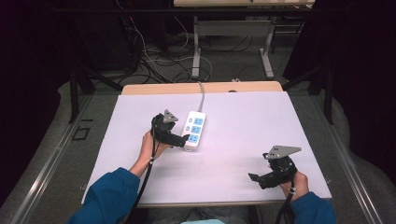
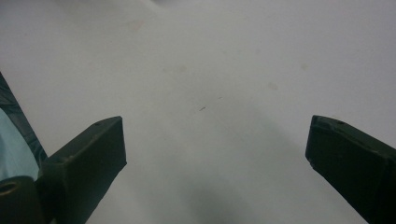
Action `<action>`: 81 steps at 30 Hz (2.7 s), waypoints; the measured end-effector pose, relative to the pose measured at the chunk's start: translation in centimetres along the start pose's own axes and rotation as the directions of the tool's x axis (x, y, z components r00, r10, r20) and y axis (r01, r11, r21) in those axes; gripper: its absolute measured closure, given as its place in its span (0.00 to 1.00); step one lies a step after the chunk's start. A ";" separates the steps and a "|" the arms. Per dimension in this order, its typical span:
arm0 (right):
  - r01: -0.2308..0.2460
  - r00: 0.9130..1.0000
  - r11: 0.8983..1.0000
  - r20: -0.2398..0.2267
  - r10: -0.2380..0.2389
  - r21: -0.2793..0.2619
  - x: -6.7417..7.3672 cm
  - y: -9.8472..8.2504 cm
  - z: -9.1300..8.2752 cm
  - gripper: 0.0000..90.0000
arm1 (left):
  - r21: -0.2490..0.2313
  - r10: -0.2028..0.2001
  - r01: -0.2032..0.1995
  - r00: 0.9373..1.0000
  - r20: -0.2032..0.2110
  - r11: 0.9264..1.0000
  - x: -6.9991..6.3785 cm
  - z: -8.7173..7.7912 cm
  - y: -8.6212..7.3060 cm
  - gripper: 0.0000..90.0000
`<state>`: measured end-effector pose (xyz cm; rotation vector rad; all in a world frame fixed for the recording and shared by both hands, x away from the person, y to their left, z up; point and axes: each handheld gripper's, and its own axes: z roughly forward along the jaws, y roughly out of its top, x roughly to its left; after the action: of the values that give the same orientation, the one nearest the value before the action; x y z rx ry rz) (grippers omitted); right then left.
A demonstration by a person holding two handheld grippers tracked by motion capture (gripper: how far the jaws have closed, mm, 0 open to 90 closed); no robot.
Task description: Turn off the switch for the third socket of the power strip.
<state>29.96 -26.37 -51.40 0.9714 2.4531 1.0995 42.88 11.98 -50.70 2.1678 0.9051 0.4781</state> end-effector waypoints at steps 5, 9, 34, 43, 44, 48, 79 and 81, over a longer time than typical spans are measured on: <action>-0.001 1.000 1.000 0.002 0.001 -0.001 0.0 0.0 0.0 0.05 | -0.004 -0.002 0.002 1.000 -0.003 1.000 0.0 0.5 0.1 0.01; -0.001 1.000 1.000 0.000 0.001 -0.002 0.0 0.0 0.0 0.05 | 0.007 -0.002 0.002 1.000 0.003 1.000 0.0 0.8 0.1 0.01; 0.000 1.000 1.000 0.004 0.000 -0.002 0.0 0.0 0.1 0.06 | -0.016 -0.011 0.012 0.998 0.068 1.000 0.0 1.6 -0.3 0.94; 0.000 1.000 1.000 0.002 0.000 0.000 0.0 0.0 0.0 0.06 | 0.007 -0.004 0.003 0.995 0.101 1.000 -0.2 1.9 -0.6 1.00; 0.001 1.000 1.000 0.003 -0.001 -0.001 0.0 0.0 0.0 0.06 | 0.004 -0.006 0.006 0.995 0.099 1.000 -0.3 2.0 -0.7 1.00; -0.002 1.000 1.000 0.004 0.002 -0.002 0.1 0.0 0.1 0.06 | 0.032 -0.002 -0.001 0.994 0.108 0.999 -0.1 2.2 -0.8 1.00; 0.002 1.000 1.000 0.007 -0.002 0.001 0.1 0.0 0.1 0.06 | 0.041 0.003 -0.007 0.995 0.098 0.999 -0.2 2.7 -1.2 1.00; 0.001 1.000 1.000 0.002 -0.001 0.002 0.1 0.0 0.1 0.06 | 0.047 0.006 -0.011 0.995 0.099 0.999 -0.2 2.7 -1.1 1.00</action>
<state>29.94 -26.30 -51.49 0.9705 2.4537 1.0957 43.73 11.08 -53.34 2.2185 0.8610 0.3530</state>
